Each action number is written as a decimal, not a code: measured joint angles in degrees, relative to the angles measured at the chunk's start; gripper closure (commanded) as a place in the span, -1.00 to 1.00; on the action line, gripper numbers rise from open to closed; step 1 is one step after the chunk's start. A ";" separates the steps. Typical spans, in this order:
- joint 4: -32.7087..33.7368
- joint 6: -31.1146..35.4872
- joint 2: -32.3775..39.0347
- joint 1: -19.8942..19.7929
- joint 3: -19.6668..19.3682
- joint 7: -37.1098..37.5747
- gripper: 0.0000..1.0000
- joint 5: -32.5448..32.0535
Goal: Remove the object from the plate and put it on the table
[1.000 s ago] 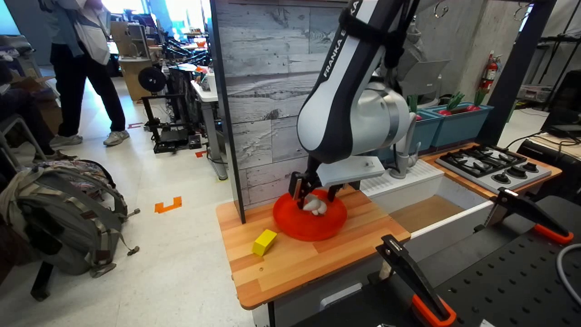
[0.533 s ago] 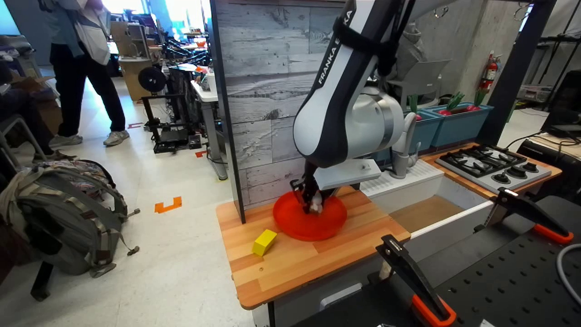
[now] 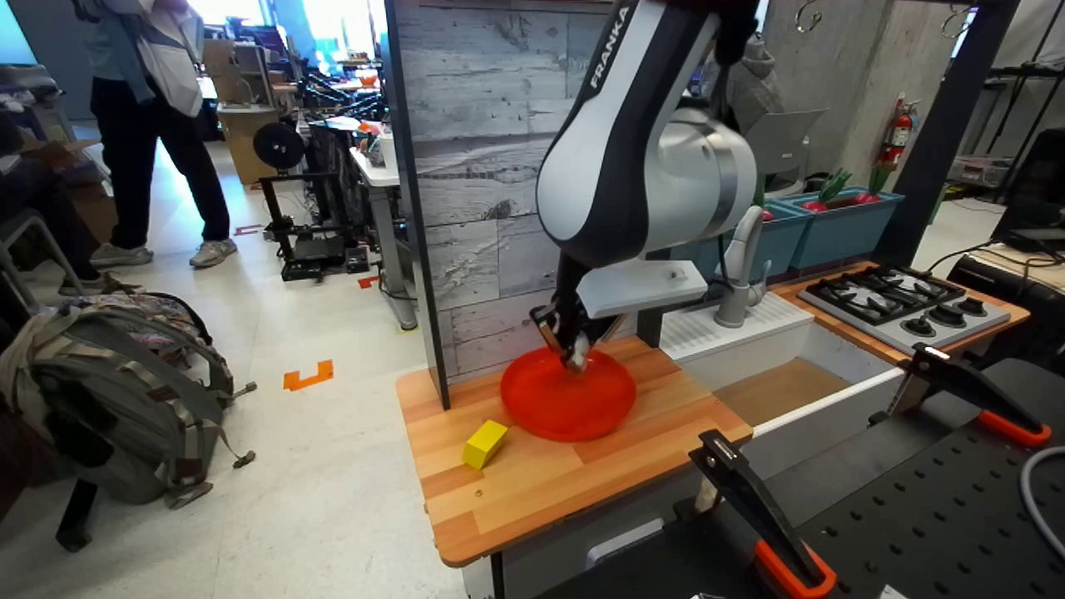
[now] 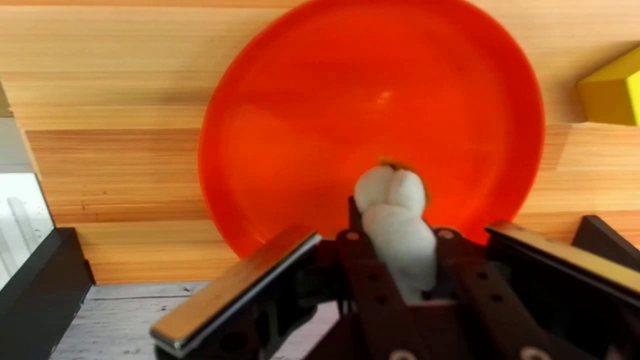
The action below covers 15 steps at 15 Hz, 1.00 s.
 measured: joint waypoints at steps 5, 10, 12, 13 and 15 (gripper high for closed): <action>-9.76 -3.69 -9.88 -1.76 -1.07 -2.51 0.91 -0.03; -14.01 -5.82 -12.04 -6.24 -3.55 -4.33 0.91 -0.03; -14.31 -5.64 -11.24 -6.44 -5.99 -4.18 0.91 -0.05; -14.31 -5.65 -10.54 -6.44 -6.89 -4.15 0.91 -0.06; -14.12 -5.65 -8.76 -6.43 -7.77 -4.14 0.91 -0.07</action>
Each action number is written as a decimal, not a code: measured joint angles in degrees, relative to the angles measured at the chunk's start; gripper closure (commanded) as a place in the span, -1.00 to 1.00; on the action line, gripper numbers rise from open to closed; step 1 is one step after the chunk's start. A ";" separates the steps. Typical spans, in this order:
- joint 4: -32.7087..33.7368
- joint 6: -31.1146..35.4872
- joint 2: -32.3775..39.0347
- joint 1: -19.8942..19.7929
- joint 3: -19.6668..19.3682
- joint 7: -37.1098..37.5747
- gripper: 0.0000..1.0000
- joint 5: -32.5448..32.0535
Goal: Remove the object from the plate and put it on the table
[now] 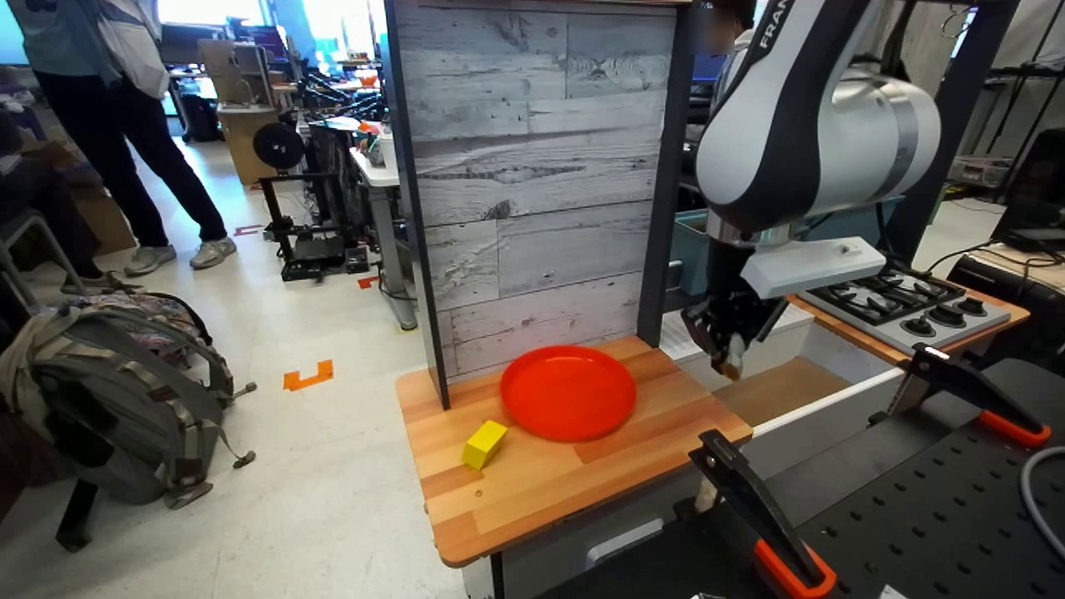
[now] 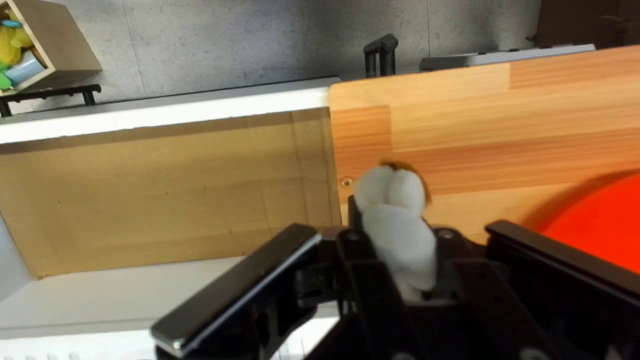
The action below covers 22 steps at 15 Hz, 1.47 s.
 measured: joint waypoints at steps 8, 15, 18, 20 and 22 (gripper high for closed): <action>3.25 0.90 6.09 2.51 -0.17 1.13 0.51 -0.11; 6.97 1.17 8.81 3.27 -0.49 2.10 -0.70 -0.09; 7.79 1.22 8.88 3.25 -0.74 2.28 -1.00 -0.09; 8.19 1.37 8.84 3.18 -0.74 2.30 -1.00 -0.06; 8.20 2.39 8.57 3.09 -0.58 2.28 -1.00 -0.07</action>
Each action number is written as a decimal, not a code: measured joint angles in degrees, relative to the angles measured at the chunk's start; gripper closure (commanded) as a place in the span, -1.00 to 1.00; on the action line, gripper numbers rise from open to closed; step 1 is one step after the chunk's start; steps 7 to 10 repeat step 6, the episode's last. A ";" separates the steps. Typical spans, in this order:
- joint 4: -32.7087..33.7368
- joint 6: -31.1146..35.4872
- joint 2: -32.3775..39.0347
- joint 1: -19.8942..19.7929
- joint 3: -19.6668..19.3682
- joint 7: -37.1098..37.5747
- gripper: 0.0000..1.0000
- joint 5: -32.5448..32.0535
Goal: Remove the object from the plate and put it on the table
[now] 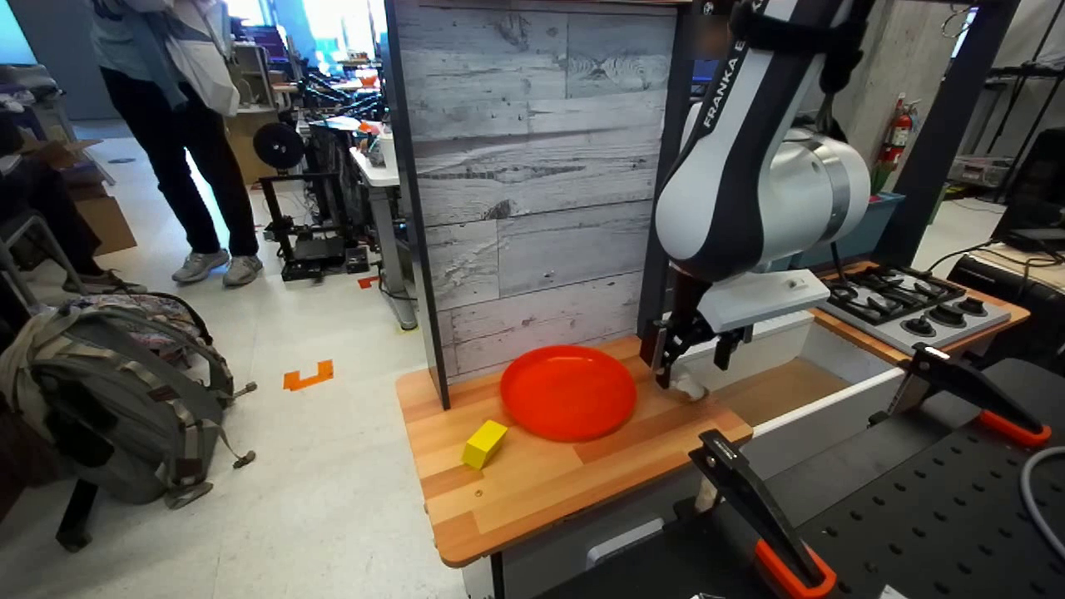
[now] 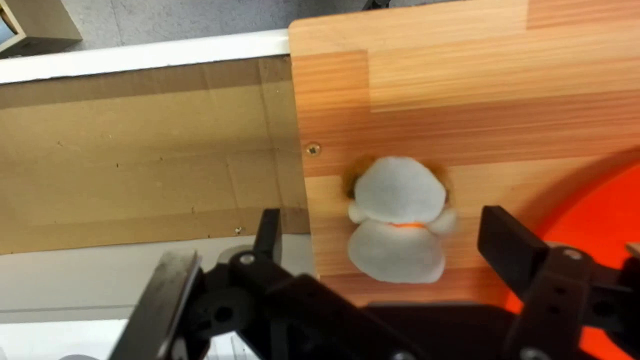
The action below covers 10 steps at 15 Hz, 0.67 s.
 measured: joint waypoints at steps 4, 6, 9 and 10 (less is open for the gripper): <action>-2.04 4.66 -2.98 0.41 1.03 -0.09 -1.00 -0.02; -3.54 4.97 -5.13 1.16 1.12 -0.06 -1.00 -0.02; -3.54 4.97 -5.13 1.16 1.12 -0.06 -1.00 -0.02; -3.54 4.97 -5.13 1.16 1.12 -0.06 -1.00 -0.02</action>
